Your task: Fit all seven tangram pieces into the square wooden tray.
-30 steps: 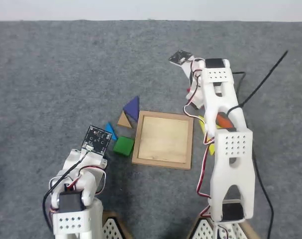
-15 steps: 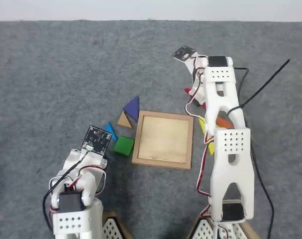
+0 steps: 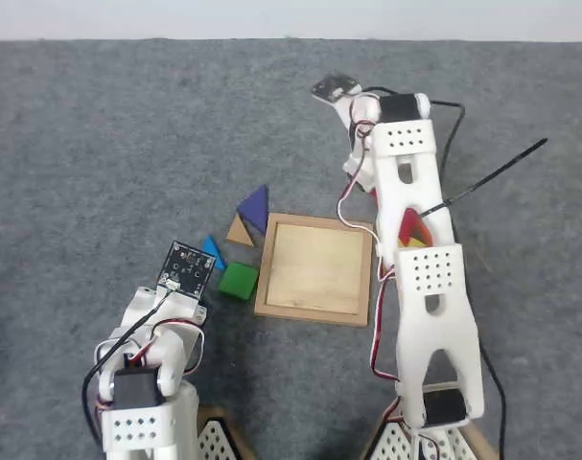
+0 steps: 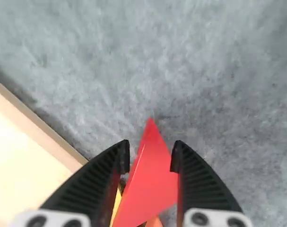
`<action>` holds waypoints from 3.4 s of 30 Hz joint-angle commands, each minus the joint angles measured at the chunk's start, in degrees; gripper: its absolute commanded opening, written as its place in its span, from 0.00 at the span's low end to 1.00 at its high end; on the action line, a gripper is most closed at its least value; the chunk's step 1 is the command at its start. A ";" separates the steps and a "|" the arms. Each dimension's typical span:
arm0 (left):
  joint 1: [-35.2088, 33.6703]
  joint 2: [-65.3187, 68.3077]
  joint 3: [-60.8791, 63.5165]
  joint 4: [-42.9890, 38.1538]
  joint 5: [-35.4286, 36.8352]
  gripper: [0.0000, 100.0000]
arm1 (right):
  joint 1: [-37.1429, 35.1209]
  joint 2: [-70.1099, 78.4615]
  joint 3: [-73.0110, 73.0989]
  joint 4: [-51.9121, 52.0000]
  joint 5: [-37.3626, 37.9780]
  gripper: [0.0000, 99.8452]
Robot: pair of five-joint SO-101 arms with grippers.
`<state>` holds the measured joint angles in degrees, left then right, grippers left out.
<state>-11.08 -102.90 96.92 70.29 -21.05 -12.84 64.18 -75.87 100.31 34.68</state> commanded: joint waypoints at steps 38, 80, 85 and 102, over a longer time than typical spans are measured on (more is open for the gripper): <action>-0.26 -1.14 -0.40 0.53 -0.53 0.11 | 5.14 -8.40 29.63 -10.51 -0.53 0.37; -0.26 -1.14 -0.40 0.53 -0.53 0.11 | 5.49 -12.00 25.32 -10.59 -1.76 0.18; -0.26 -1.14 -0.40 0.53 -0.53 0.11 | 4.79 -16.40 24.18 -3.74 -1.14 0.32; -0.26 -1.14 -0.40 0.53 -0.53 0.11 | 3.38 -30.11 29.27 0.04 -6.15 0.31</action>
<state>-11.08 -102.90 96.92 70.29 -21.05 -7.30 43.78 -46.07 97.93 30.20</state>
